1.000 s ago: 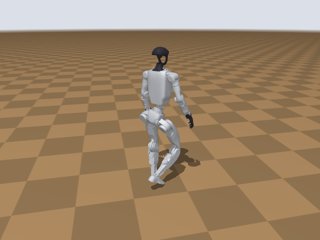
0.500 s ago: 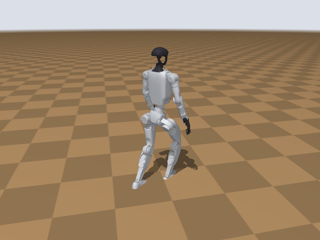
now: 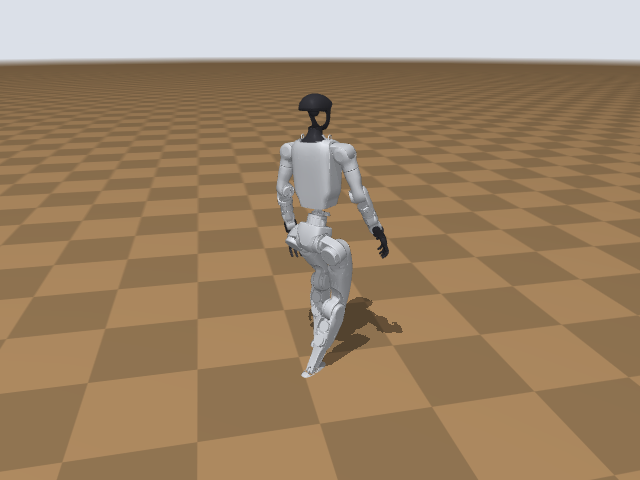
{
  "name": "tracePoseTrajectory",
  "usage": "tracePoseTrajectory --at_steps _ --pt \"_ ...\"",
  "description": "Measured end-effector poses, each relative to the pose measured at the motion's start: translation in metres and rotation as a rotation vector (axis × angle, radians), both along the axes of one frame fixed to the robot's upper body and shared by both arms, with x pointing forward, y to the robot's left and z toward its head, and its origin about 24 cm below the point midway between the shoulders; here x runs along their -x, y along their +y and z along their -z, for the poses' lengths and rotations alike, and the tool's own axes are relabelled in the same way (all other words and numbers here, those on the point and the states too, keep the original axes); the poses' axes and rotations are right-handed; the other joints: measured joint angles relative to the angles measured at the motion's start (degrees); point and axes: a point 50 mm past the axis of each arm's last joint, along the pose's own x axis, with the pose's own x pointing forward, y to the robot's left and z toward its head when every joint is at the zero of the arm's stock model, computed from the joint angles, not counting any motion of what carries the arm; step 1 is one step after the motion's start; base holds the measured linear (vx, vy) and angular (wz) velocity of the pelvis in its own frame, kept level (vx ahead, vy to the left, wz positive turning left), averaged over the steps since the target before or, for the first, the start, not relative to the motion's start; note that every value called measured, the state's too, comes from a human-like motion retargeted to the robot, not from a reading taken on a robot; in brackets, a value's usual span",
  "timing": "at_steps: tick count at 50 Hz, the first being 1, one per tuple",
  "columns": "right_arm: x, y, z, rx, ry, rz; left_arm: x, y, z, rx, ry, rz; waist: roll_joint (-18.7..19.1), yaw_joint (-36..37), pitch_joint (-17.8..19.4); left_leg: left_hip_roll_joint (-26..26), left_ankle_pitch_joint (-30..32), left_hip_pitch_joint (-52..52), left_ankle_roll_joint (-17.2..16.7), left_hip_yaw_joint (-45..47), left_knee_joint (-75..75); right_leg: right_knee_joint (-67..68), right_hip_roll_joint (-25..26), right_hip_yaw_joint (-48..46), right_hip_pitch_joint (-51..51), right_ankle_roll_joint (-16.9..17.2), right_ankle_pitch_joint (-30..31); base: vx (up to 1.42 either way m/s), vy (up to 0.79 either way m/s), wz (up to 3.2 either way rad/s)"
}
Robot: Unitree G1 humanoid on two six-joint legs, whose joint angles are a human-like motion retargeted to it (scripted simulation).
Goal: Walk
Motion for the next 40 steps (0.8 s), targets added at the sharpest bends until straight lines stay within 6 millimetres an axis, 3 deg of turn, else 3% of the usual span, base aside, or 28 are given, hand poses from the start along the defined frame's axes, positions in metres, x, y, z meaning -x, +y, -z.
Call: tracePoseTrajectory --at_steps 2,8,10,12,15,17,20,22,25,27,28,30,34,40 --pt "-0.001 0.002 0.0 -0.007 0.008 -0.014 -0.003 0.002 0.0 -0.001 0.001 -0.016 -2.3 -1.2 -0.6 -4.4 3.2 3.3 0.4 0.8 -8.7 0.9 -3.1 0.7 0.6 0.4 -1.9 0.34 0.12 0.28" --pt "0.016 0.008 0.008 -0.022 0.075 -0.043 -0.01 0.005 -0.001 -0.013 -0.005 -0.05 -5.3 -2.3 -2.5 -8.6 4.0 4.9 2.3 1.9 -7.1 11.7 -7.4 2.2 -0.4 1.8 -6.3 0.35 0.11 0.1" --pt "0.021 0.01 0.01 -0.029 0.097 -0.052 -0.012 0.005 -0.001 -0.016 -0.007 -0.06 -6.7 -3.2 -2.6 -10.9 4.5 6.8 3.0 2.5 -8.0 16.2 -9.9 2.5 -0.6 3.2 -5.4 0.38 0.09 0.29" --pt "0.021 0.012 0.011 -0.041 0.107 -0.061 -0.02 0.007 -0.003 -0.021 -0.026 -0.065 -10.3 -4.8 -0.8 -17.1 7.9 14.4 4.2 3.2 -17.4 22.6 -15.4 3.5 0.3 5.6 -3.5 0.37 0.08 0.49" --pt "0.029 0.014 0.013 -0.057 0.134 -0.069 -0.027 0.004 -0.004 -0.021 -0.047 -0.053 -11.9 -6.7 -0.6 -20.7 6.8 16.8 5.3 3.6 -17.9 35.4 -20.0 3.4 -3.2 8.2 3.5 0.33 0.05 0.28" --pt "0.03 0.015 0.013 -0.067 0.141 -0.075 -0.036 0.004 -0.006 -0.024 -0.072 -0.037 -12.4 -7.9 -0.1 -22.6 6.5 19.2 5.8 3.6 -19.9 43.1 -23.2 3.2 -6.9 7.9 6.4 0.32 0.04 0.1" --pt "0.032 0.016 0.014 -0.073 0.144 -0.082 -0.052 0.004 -0.01 -0.037 -0.116 -0.009 -12.4 -9.6 0.6 -24.4 6.4 23.5 6.0 3.1 -23.8 50.0 -26.7 2.8 -13.0 5.8 6.2 0.32 0.03 -0.06" --pt "0.026 0.012 0.011 -0.066 0.131 -0.08 -0.072 0.003 -0.016 -0.044 -0.162 0.002 -10.6 -9.3 1.8 -24.5 10.4 31.5 5.8 1.2 -36.4 49.4 -26.2 2.1 -17.0 3.8 5.0 0.33 0.02 -0.33" --pt "0.038 0.01 0.015 -0.061 0.154 -0.062 -0.083 -0.001 -0.02 -0.046 -0.202 0.024 -10.7 -11.1 2.0 -25.7 9.9 34.8 5.3 0.7 -38.2 45.8 -28.1 1.6 -21.9 2.7 1.4 0.3 -0.01 0.06" --pt "0.037 0.007 0.014 -0.053 0.153 -0.049 -0.099 -0.004 -0.026 -0.04 -0.249 0.035 -7.5 -10.2 2.8 -23.4 12.1 40.4 4.7 -0.8 -46.4 38.6 -24.4 -1.1 -23.1 2.4 1.3 0.32 -0.02 -0.27" --pt "0.041 0.006 0.016 -0.051 0.163 -0.041 -0.101 -0.007 -0.027 -0.033 -0.26 0.044 -7.8 -10.6 2.7 -24.0 12.2 41.3 4.6 -0.9 -46.9 35.9 -24.4 -0.7 -24.3 3.0 1.1 0.3 -0.03 -0.01" --pt "0.04 0.005 0.016 -0.05 0.164 -0.027 -0.112 -0.009 -0.032 -0.025 -0.299 0.065 -5.6 -10.1 3.0 -21.6 10.3 42.5 4.2 -0.9 -46.5 27.1 -20.7 -2.2 -24.4 4.1 1.9 0.31 -0.03 0.0" --pt "0.043 0.004 0.017 -0.048 0.182 -0.011 -0.119 -0.018 -0.036 0.005 -0.331 0.116 -4.1 -9.2 1.9 -19.8 8.3 44.1 4.0 0.2 -46.4 12.5 -15.4 -1.0 -25.3 6.6 3.6 0.27 -0.03 -0.06" --pt "0.055 0.001 0.021 -0.038 0.216 0.005 -0.103 -0.021 -0.029 0.026 -0.29 0.158 -4.7 -7.9 0.2 -19.3 5.4 47.2 4.3 -1.6 -43.5 10.9 -12.9 1.3 -24.1 6.6 5.3 0.2 -0.06 -0.04"
